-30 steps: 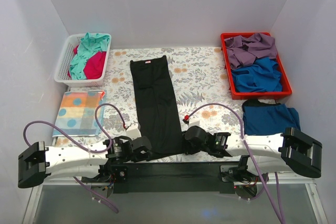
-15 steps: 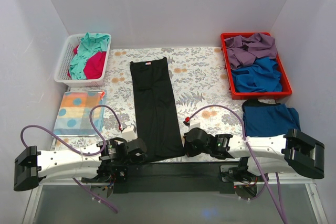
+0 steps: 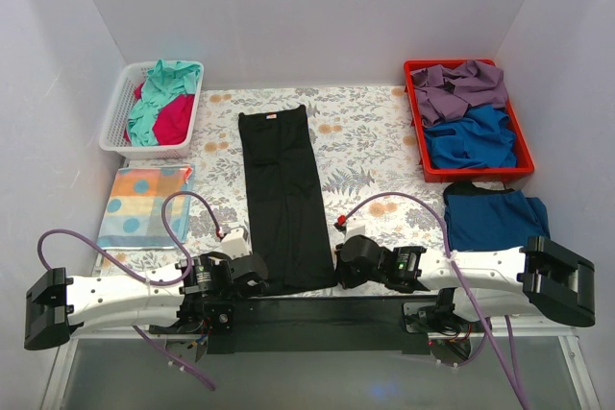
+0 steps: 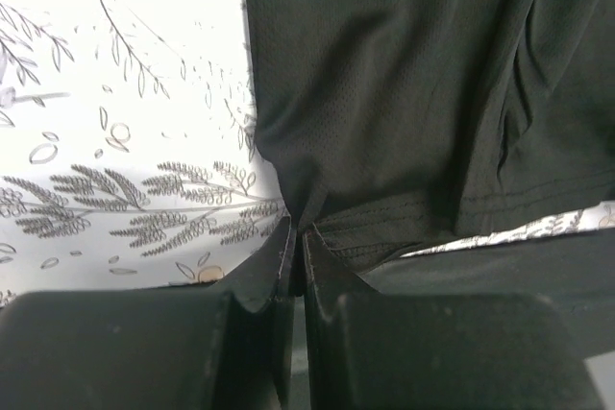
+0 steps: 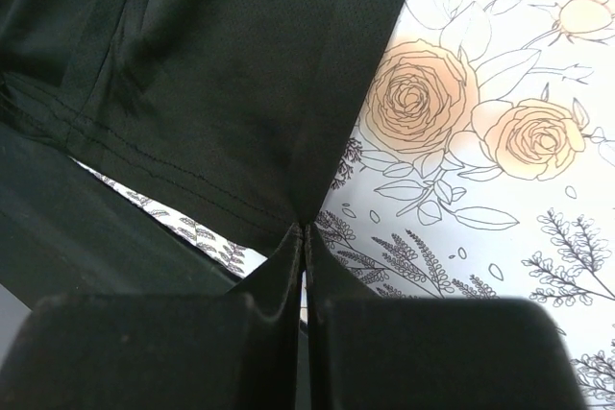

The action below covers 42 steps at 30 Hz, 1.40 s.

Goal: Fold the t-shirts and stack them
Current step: Grab the bottom of the folded rectangular tshirt with both arms, then fold the folded rectangular tshirt in 1/3 of the way

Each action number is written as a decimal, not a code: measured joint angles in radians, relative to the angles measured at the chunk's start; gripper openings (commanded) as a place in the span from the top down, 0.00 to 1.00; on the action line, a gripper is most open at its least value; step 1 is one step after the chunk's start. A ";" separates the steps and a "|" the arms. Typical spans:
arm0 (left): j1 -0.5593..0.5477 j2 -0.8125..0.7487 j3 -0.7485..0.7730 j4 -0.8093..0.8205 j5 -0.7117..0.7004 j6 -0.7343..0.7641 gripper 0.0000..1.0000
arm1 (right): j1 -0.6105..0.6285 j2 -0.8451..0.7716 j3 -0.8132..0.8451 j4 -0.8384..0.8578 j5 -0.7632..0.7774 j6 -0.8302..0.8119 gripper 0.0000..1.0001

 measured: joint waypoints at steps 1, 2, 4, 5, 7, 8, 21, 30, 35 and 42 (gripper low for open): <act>0.000 0.001 0.000 0.002 -0.011 0.000 1.00 | 0.000 -0.002 0.003 -0.004 0.004 -0.003 0.99; 0.000 0.004 0.002 0.005 -0.025 0.000 1.00 | 0.002 -0.004 0.008 -0.010 0.013 -0.005 0.99; -0.001 0.018 0.013 0.006 -0.061 0.000 1.00 | 0.004 -0.011 0.024 -0.021 0.031 -0.015 0.99; -0.002 0.027 0.024 0.006 -0.081 0.000 1.00 | 0.004 -0.015 0.040 -0.028 0.048 -0.026 0.99; -0.002 0.048 0.053 0.006 -0.126 0.000 1.00 | 0.004 -0.020 0.069 -0.036 0.073 -0.041 0.99; -0.002 0.058 0.066 0.006 -0.145 0.000 1.00 | 0.004 -0.021 0.088 -0.043 0.089 -0.054 0.99; -0.002 0.154 0.259 -0.075 -0.443 0.000 1.00 | -0.090 0.029 0.303 -0.062 0.224 -0.246 0.99; 0.153 0.328 0.397 -0.040 -0.573 0.002 1.00 | -0.245 0.173 0.416 -0.018 0.186 -0.401 0.99; 0.350 0.391 0.397 0.192 -0.534 0.059 1.00 | -0.313 0.263 0.478 0.032 0.134 -0.475 0.99; 0.535 0.586 0.455 0.442 -0.433 0.234 1.00 | -0.403 0.438 0.602 0.110 0.044 -0.561 0.99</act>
